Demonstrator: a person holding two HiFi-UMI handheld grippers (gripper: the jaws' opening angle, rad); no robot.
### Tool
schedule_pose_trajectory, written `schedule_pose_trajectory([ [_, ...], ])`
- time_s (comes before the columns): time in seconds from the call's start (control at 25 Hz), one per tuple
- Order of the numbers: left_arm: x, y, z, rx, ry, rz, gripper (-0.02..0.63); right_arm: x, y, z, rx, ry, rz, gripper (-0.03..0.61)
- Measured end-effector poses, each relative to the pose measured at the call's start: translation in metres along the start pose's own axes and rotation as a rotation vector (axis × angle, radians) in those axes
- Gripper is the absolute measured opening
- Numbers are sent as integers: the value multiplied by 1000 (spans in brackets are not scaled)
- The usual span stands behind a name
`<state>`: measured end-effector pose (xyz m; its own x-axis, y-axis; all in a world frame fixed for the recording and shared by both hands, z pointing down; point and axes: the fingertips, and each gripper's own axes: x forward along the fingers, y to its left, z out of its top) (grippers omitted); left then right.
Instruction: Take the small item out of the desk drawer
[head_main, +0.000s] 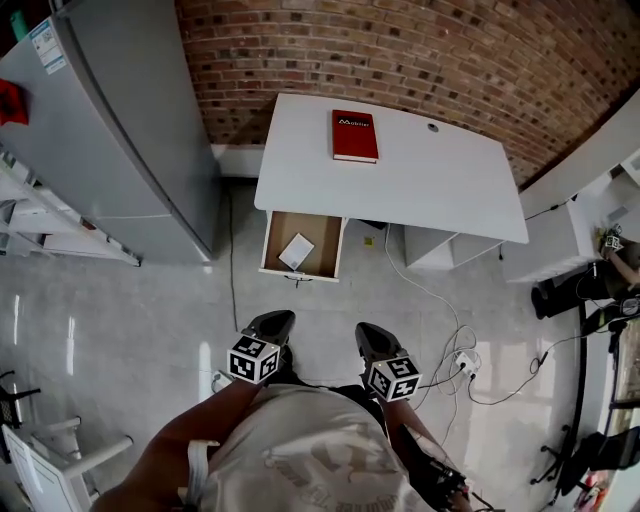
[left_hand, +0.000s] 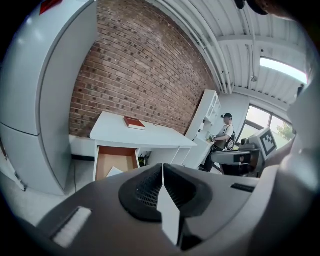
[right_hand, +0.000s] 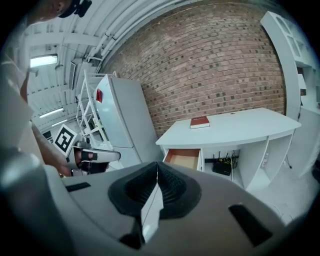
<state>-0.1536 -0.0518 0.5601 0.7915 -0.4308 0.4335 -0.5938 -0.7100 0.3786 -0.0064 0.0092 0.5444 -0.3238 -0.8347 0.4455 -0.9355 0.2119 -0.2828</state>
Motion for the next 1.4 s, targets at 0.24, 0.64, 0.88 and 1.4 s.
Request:
schedule_pose_trajectory([
  [0.24, 10, 22, 13, 2, 10, -39, 14, 14, -4, 15, 10, -14, -77, 6],
  [0.64, 10, 53, 25, -2, 6, -54, 14, 37, 1, 34, 7, -34, -123, 6],
  [0.88, 9, 65, 25, -27, 9, -34, 14, 49, -1, 38, 16, -19, -112, 6],
  [1.4, 33, 92, 41, -35, 33, 64, 14, 108, -24, 63, 50, -28, 13, 6],
])
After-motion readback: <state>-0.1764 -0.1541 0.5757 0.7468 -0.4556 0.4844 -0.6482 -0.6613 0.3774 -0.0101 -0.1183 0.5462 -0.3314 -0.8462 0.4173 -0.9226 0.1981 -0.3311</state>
